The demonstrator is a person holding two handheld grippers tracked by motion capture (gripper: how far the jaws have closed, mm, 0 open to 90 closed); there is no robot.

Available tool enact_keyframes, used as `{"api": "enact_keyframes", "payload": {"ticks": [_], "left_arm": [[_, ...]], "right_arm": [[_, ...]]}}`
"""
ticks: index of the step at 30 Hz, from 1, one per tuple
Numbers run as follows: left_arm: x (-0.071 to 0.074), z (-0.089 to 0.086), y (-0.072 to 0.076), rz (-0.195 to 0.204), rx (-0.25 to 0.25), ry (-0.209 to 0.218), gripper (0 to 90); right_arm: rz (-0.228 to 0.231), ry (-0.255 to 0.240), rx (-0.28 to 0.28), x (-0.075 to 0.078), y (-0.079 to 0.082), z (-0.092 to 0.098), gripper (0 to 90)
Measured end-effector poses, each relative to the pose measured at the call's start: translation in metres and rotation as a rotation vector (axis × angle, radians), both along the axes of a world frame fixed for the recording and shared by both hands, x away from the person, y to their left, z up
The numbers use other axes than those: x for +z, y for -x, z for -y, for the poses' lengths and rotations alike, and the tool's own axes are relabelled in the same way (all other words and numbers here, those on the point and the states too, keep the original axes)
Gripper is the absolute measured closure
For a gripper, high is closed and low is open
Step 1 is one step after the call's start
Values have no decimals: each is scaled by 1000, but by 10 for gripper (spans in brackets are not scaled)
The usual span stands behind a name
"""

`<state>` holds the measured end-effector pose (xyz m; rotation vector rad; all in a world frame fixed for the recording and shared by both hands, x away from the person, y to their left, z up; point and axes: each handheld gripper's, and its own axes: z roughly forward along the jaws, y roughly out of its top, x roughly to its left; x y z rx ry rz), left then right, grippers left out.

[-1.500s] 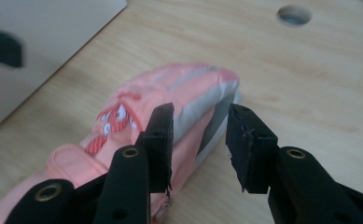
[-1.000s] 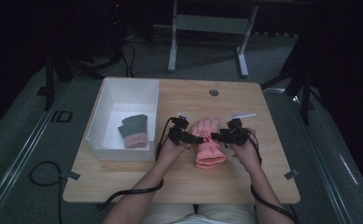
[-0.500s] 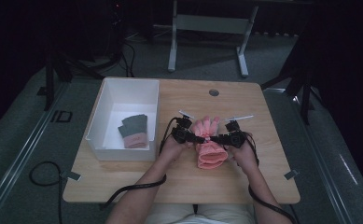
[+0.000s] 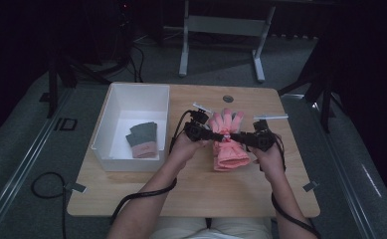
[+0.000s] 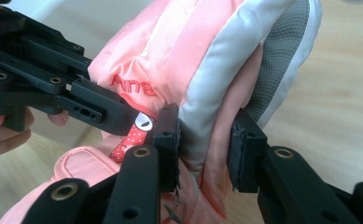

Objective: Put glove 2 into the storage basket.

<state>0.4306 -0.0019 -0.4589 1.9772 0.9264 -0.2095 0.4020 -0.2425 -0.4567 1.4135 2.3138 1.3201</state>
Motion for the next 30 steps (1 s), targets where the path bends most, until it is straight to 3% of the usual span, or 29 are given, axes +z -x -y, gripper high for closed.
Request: {"api": "enact_keyframes", "payload": {"ticks": [1,2,5,6,7,10,13,22,25,29,30], "left_arm": [[13,-3,1,17,0,3,760],[13,-3,1,17,0,3,760],[38,-11,5,51,5,-4,760],[38,-11,5,51,5,-4,760],[49,-16,6,66,6,-7,760],[59,-22,7,85,6,-14,760],[79,-35,11,111,22,-17,760],[106,-67,19,127,52,-24,760],[121,-85,23,147,70,-50,760],[129,-100,24,150,87,-53,761],[134,-111,24,151,94,-58,760]], "right_arm": [[32,-9,1,15,3,-2,681],[32,-9,1,15,3,-2,681],[66,-20,4,35,6,-8,681],[66,-20,4,35,6,-8,681],[83,-32,11,46,6,-12,681],[90,-42,18,54,6,-16,681],[121,-47,24,71,7,-28,682],[149,-71,68,99,7,-61,682],[165,-73,78,108,8,-76,682],[174,-77,91,114,6,-87,682],[172,-82,101,120,3,-102,682]]}}
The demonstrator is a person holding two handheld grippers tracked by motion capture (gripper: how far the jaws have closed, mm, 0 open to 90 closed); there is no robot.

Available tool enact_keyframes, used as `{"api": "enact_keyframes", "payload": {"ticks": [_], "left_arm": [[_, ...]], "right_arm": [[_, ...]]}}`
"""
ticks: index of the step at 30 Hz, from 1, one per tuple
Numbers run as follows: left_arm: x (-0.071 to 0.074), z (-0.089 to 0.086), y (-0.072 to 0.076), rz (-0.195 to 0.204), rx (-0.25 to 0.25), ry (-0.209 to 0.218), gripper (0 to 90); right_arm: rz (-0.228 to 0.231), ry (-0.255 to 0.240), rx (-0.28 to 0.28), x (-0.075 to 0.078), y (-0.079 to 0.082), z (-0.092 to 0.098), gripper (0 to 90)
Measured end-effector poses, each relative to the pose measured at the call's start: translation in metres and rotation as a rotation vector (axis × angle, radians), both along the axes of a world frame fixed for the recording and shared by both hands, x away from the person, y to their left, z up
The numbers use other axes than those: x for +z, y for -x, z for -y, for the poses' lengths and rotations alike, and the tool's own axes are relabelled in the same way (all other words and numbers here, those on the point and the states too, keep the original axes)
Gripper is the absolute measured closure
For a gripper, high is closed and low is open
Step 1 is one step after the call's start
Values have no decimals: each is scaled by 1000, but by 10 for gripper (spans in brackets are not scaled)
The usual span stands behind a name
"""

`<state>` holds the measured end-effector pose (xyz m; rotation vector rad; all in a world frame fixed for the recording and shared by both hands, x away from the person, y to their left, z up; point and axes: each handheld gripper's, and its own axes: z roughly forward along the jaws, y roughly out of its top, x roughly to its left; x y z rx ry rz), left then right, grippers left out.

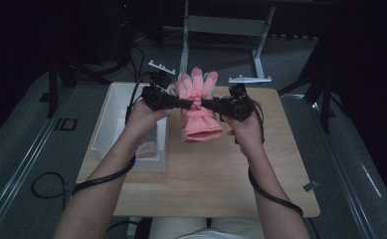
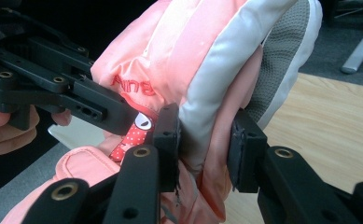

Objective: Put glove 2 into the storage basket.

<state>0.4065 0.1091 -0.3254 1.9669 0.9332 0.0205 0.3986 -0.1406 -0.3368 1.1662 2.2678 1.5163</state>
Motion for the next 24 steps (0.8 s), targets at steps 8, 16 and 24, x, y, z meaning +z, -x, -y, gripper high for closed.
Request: {"api": "enact_keyframes", "payload": {"ticks": [8,16,24], "left_arm": [[8,-46,4,0,52,2,760],[9,-79,10,3,119,-47,760],[-8,-125,10,-55,193,-96,760]], "right_arm": [[14,9,31,9,-6,-46,682],[-7,12,78,6,-16,-92,682],[-46,35,115,-11,-25,-143,683]]}}
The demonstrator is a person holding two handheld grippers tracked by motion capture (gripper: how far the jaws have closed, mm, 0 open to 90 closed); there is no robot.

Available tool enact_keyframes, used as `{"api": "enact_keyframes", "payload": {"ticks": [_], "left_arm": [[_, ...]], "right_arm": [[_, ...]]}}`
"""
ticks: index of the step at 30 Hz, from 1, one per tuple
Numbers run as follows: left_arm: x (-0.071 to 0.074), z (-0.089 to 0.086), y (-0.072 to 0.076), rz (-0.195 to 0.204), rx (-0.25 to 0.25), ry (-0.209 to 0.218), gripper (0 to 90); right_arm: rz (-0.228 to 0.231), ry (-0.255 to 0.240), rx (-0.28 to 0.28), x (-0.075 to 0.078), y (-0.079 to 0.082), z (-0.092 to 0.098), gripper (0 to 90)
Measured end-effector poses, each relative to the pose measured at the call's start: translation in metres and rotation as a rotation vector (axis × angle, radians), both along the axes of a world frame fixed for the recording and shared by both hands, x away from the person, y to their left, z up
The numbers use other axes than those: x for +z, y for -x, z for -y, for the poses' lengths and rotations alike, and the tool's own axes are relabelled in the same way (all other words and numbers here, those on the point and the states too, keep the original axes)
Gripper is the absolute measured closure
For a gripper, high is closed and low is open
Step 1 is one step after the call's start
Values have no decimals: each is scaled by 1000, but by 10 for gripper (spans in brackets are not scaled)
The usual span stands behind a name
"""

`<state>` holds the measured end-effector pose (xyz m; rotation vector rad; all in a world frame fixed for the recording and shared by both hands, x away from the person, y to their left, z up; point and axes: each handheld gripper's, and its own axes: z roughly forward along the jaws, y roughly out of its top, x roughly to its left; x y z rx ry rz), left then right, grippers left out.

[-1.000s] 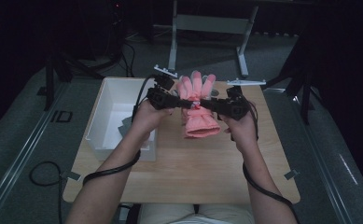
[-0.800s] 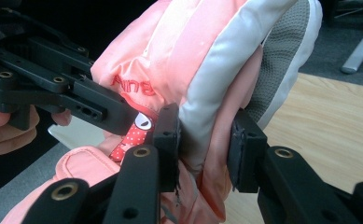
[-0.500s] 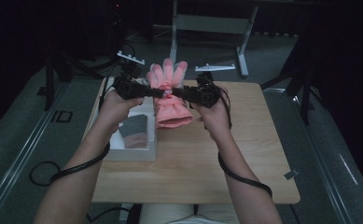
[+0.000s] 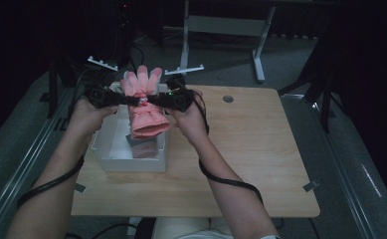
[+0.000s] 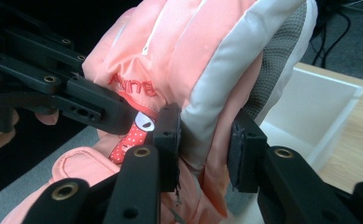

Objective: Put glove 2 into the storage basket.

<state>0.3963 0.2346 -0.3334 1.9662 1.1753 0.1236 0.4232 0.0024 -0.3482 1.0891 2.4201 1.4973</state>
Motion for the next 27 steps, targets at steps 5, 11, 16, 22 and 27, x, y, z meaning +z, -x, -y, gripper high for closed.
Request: {"api": "enact_keyframes", "payload": {"ticks": [5,11,16,22,27], "left_arm": [[-26,-15,-6,-44,34,8,760],[-56,-19,-22,-100,57,4,760],[-79,-19,-33,-146,52,-7,760],[-101,-20,-38,-194,51,-20,759],[-108,-22,-39,-217,56,-34,758]], "right_arm": [[-33,36,15,-22,-9,-22,685],[-79,94,-11,-49,-22,-36,688],[-108,138,-29,-66,-28,-41,692],[-162,212,-47,-88,-34,-51,697],[-174,283,-64,-94,-31,-62,700]]}}
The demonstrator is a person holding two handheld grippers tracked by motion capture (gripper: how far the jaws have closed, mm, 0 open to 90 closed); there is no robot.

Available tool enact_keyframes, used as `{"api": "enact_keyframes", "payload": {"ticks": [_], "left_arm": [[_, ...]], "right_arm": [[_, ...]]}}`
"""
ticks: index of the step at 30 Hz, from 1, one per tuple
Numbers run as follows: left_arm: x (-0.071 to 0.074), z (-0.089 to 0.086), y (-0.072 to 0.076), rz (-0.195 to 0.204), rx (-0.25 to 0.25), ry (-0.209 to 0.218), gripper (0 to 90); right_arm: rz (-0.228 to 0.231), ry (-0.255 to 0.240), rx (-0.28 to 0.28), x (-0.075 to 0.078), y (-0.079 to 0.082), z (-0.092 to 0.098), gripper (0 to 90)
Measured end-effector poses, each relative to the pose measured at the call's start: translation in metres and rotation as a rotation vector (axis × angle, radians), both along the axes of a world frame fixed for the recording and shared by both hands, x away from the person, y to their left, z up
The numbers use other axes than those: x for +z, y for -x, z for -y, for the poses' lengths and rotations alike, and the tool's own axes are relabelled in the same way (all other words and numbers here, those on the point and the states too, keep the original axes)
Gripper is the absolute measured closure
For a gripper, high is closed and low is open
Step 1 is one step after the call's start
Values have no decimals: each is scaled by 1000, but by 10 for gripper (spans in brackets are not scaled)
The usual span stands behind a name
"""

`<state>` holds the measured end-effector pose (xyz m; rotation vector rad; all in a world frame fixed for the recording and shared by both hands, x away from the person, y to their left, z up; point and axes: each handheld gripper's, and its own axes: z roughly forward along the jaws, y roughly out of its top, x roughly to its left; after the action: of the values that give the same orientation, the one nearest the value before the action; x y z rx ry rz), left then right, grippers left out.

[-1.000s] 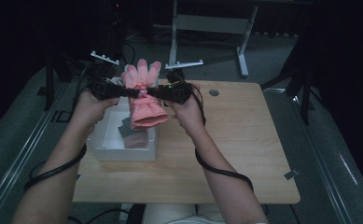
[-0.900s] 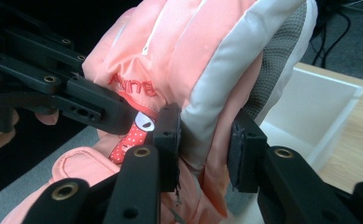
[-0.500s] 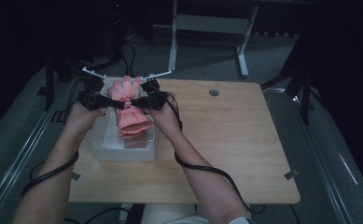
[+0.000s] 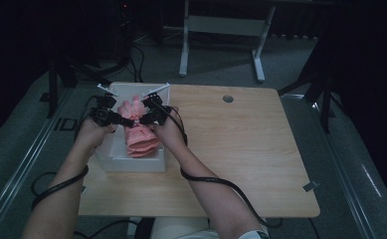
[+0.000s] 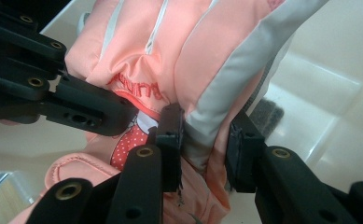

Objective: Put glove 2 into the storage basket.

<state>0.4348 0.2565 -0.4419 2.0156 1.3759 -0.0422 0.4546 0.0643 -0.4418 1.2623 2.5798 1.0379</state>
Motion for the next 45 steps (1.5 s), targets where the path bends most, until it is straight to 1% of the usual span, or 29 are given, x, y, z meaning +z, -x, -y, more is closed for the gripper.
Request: {"api": "enact_keyframes", "payload": {"ticks": [1,2,3,4,5,7,8,9,10,12,15,17,18,19,22,23,24,25,27,29,30,32,35,38,39,40,41,42,45], "left_arm": [[-1,0,0,-5,-3,-21,758],[-1,0,0,-10,-4,-36,757],[-1,0,0,-10,-4,-36,757],[-3,1,-2,-21,-4,-66,757],[-4,2,-3,-27,-4,-74,756],[-7,5,-5,-42,-5,-96,754],[-8,7,-6,-49,-2,-107,753],[-9,8,-8,-61,-5,-119,744],[-11,9,-9,-72,-3,-123,744],[-12,10,-11,-96,-4,-139,729],[-15,13,-13,-125,-9,-185,671],[-15,16,-14,-127,-1,-223,622],[-15,18,-14,-119,-3,-249,599],[-15,19,-14,-113,2,-263,585],[-15,21,-12,-98,21,-299,542],[-15,22,-12,-96,24,-311,528],[-15,22,-12,-92,30,-319,528],[-14,22,-12,-87,34,-329,527],[-15,23,-13,-89,33,-352,527],[-15,25,-13,-82,32,-357,511],[-16,26,-14,-78,33,-363,506],[-15,27,-14,-71,43,-377,496],[-13,27,-13,-50,52,-383,477],[-7,24,-10,-13,80,-388,455],[-3,22,-9,4,90,-378,455],[-1,21,-8,10,94,-367,455],[2,20,-7,20,98,-362,446],[5,20,-6,29,103,-365,446],[11,19,-3,49,104,-349,431]], "right_arm": [[-4,6,1,-1,0,-2,700],[-19,17,-2,-2,-1,-5,700],[-19,17,-2,-2,-1,-5,700],[-26,29,-2,-4,-1,-7,701],[-28,62,-1,-6,-1,-12,704],[-33,94,0,-8,-3,-15,709],[-45,109,-5,-8,-5,-17,714],[-56,145,-7,-9,-6,-21,713],[-56,145,-7,-9,-6,-21,713],[-64,182,-2,-11,-7,-24,699],[-73,218,-3,-12,-7,-27,668],[-68,241,5,-13,-6,-29,647],[-67,246,4,-13,-6,-30,641],[-69,249,0,-13,-7,-30,635],[-67,234,-4,-12,-6,-29,616],[-56,224,-3,-11,-5,-28,592],[-56,224,-3,-11,-5,-28,592],[-43,215,-6,-10,-4,-28,582],[-32,195,-5,-7,-3,-24,563],[-5,174,-7,-3,-2,-21,543],[-1,166,-11,-1,-2,-19,530],[-1,128,-3,5,-3,-11,507],[-10,96,-3,10,-4,-3,496],[-14,66,3,12,-7,7,490],[-16,58,1,13,-7,9,488],[-19,46,0,14,-8,13,482],[-21,24,3,16,-8,19,478],[-21,24,3,16,-8,19,478],[-15,1,12,19,-7,26,465]]}}
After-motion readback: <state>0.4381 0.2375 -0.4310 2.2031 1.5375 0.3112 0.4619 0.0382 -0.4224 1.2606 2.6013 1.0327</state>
